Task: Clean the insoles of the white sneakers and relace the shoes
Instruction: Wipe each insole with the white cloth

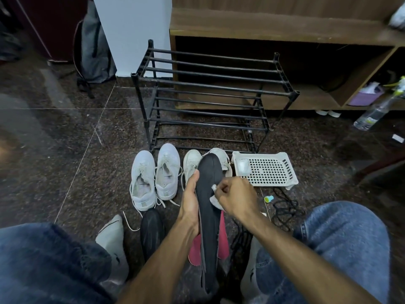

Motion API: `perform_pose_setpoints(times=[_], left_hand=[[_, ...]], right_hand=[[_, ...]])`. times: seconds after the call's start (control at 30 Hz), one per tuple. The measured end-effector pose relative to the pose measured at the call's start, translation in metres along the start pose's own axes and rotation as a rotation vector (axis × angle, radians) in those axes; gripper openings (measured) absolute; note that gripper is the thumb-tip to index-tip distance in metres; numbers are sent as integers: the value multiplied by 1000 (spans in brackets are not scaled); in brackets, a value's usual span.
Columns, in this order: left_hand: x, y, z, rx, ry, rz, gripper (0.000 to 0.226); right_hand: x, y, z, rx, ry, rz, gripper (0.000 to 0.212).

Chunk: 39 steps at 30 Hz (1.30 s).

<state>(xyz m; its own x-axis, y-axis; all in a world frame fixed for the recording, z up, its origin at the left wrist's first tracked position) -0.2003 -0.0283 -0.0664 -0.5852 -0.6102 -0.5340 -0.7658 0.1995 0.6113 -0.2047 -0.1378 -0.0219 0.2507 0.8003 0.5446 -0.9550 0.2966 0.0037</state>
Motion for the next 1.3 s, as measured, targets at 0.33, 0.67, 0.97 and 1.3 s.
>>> perform_pose_setpoints(times=[0.33,0.67,0.97,1.3], left_hand=[[-4,-2,2,16,24,-19,46],[1,-4,-1,28,-13,-55,53],[-1,-3,4,21,6,-41,63],[5,-4,4,21,-35,-16,68]], right_hand=[[-3,-20,7,-39,-103,-52,15],[7,-40,18,-149,-5,38,11],[12,-39,16,-120,-77,173,10],[14,-46,21,-117,-83,191,9]])
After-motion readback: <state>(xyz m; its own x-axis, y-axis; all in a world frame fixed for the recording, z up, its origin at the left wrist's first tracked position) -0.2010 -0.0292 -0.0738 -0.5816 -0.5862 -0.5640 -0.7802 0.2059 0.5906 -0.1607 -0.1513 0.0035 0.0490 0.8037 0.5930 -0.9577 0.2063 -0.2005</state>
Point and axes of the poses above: each hand's wrist, its own y-axis away from the middle knuckle, its own z-axis out of the back of the hand, x = y × z, the point moved 5 cm from there along -y, towards the middle knuckle, and after that the axes turned 8 degrees about -x, right-handed, at the moved point
